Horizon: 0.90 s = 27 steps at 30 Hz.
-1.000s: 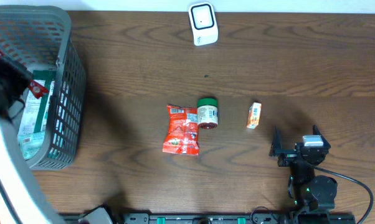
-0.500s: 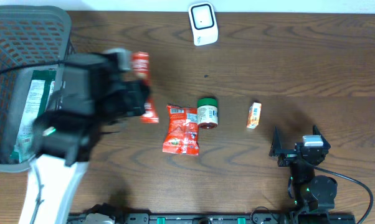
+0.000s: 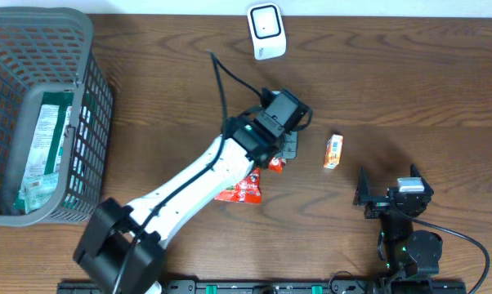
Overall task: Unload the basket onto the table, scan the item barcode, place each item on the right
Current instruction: 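Carry the Nescafe stick out and lay it beside the tissue pack, then move the left gripper back into the basket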
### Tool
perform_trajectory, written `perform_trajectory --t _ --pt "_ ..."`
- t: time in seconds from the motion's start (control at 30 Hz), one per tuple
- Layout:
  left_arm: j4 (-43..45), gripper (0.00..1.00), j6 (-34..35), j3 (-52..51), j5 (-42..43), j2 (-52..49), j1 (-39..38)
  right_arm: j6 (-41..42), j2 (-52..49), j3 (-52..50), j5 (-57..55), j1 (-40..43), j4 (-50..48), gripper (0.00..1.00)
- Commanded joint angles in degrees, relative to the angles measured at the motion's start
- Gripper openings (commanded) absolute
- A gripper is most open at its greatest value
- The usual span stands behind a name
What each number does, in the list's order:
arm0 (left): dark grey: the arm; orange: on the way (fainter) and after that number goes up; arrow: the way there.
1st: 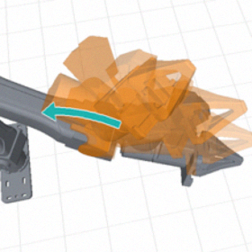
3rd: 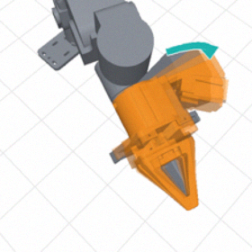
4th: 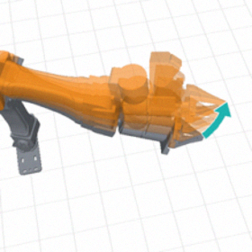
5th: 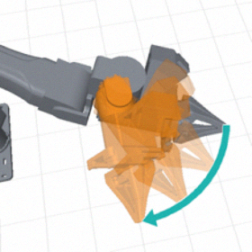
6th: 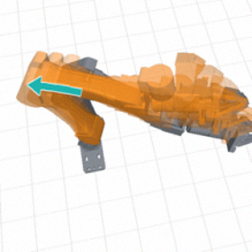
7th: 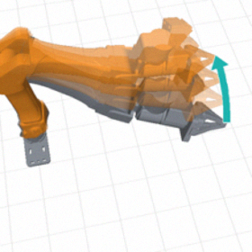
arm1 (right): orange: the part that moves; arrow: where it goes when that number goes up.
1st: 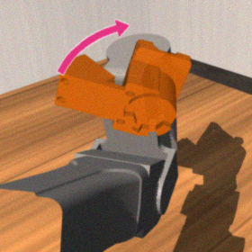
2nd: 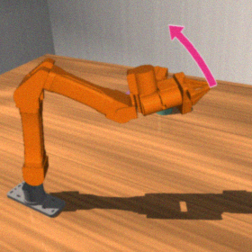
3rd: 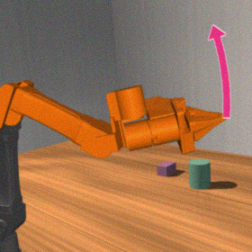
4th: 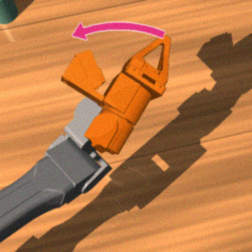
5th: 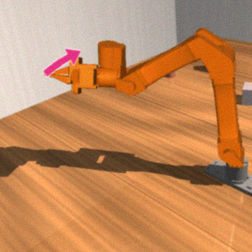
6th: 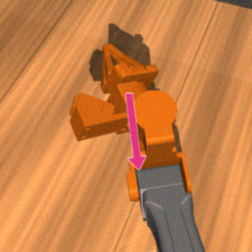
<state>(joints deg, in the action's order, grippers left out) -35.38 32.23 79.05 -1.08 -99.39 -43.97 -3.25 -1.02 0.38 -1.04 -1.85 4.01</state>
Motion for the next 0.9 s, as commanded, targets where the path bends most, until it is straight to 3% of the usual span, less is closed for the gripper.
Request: perform_trajectory --t 0.0,0.03,0.07,0.17,0.23,0.5,0.73,0.87 --pt "1.44 0.17 1.31 0.42 -4.55 0.55 -0.55 -0.5 0.26 -0.07 0.07 0.0 0.15 0.99" --pt "1.66 0.32 1.31 0.42 -4.52 0.59 -0.66 -0.5 0.26 -0.07 0.07 0.0 0.15 0.99" --pt "1.75 0.4 1.31 0.42 -4.52 0.59 -0.72 -0.5 0.26 -0.07 0.07 0.0 0.17 0.99" --pt "1.7 0.59 1.05 0.42 -4.5 0.59 -1.03 -0.5 0.26 -0.07 0.07 0.0 0.17 0.99" --pt "1.57 0.64 0.76 0.46 -4.52 0.72 -1.14 -0.5 0.26 -0.07 0.07 0.0 0.15 0.99" --pt "-2.78 0.6 0.44 2.93 -5.9 5.46 -0.48 -0.5 0.26 -0.07 0.07 0.0 0.17 0.99" --pt "-21.14 0.61 -5.73 13.49 -10.25 11.47 6.75 -0.5 0.26 -0.07 0.07 0.0 0.15 0.99" --pt "-32.3 0.65 -6.73 23.67 -16.96 13.62 16.79 -0.5 0.26 -0.07 0.07 0.0 0.17 0.99"
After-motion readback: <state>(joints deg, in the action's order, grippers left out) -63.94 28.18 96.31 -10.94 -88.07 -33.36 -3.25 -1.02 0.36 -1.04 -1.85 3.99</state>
